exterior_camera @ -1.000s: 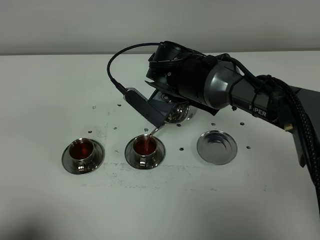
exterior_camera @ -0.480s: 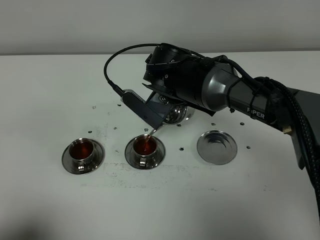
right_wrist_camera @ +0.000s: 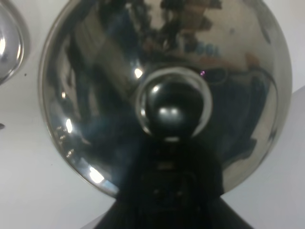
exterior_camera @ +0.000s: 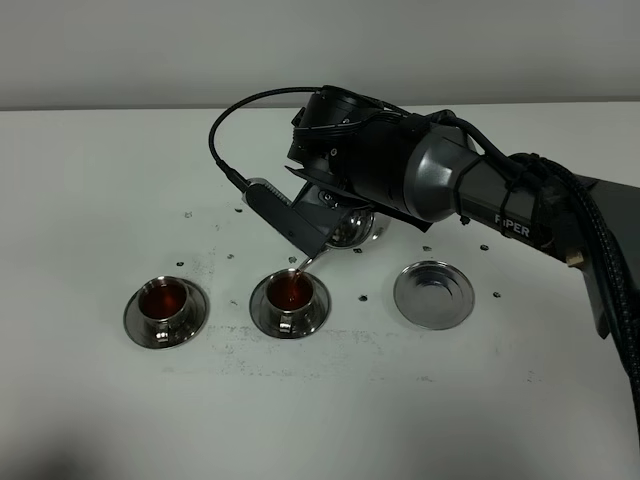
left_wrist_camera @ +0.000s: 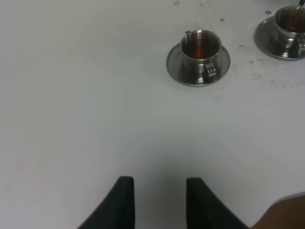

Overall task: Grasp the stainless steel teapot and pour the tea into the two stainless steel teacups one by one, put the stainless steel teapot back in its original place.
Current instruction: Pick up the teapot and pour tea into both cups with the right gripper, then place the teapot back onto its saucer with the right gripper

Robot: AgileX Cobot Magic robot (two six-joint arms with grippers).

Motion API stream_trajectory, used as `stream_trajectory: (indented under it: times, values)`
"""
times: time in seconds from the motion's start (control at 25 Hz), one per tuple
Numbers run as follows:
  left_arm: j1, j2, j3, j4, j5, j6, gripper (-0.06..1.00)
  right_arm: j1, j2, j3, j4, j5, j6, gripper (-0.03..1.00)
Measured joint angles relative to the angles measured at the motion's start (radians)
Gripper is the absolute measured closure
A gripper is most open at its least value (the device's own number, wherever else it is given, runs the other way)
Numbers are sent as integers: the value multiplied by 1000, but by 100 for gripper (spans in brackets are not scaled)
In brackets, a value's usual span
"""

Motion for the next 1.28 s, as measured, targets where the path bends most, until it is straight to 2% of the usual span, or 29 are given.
stream_trajectory:
  times: [0.28,0.72,0.84,0.96,1.08,1.28]
  values:
    - [0,0,0,0,0,0,68,0,0,0,49,1,7,78]
    - [0,0,0,0,0,0,68,-15,-12,0,153,18,104,78]
    - [0,0,0,0,0,0,68,-23,-47,0,167,29,167,78]
    - [0,0,0,0,0,0,68,-39,-104,0,192,30,278,78]
    - [0,0,0,0,0,0,68,-69,-155,-2,278,34,402,78]
    - [0,0,0,0,0,0,68,-113,-169,-3,529,47,555,78]
